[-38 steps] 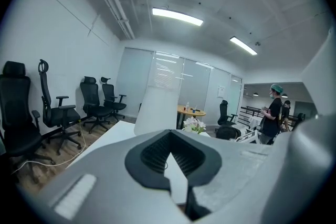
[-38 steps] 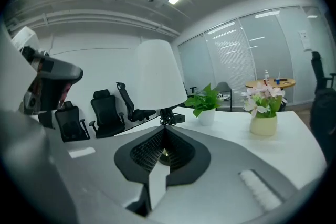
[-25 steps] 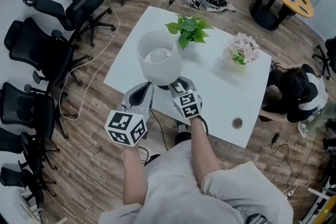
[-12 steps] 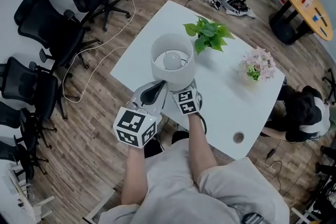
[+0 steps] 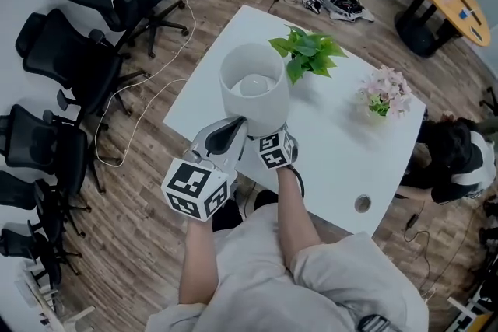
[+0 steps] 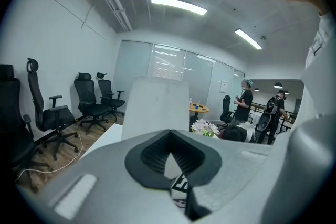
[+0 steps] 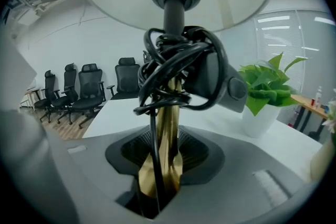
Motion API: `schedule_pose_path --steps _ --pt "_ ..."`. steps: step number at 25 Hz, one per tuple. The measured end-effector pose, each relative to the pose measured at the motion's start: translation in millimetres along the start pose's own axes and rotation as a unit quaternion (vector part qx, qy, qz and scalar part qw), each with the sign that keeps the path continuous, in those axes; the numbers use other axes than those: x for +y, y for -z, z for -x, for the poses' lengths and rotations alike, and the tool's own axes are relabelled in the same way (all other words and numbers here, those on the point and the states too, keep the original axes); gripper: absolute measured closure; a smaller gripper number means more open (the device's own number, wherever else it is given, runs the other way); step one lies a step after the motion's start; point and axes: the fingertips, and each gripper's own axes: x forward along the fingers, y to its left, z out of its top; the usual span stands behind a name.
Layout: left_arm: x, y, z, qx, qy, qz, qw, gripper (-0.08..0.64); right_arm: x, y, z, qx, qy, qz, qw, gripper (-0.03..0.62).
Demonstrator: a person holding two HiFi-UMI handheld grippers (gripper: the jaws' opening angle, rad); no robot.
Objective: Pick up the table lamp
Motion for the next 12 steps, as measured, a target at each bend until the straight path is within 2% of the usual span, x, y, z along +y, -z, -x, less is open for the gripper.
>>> schedule_pose_path --steps 3,12 --pt "7 -4 -1 -0.004 0.003 -0.007 1.0 0.56 0 -6 -6 -0.008 0.005 -0.009 1.0 0.435" --pt "23 -10 1 -0.011 0.01 -0.01 0.9998 0.56 4 -11 -8 -0.004 0.021 -0.002 1.0 0.446"
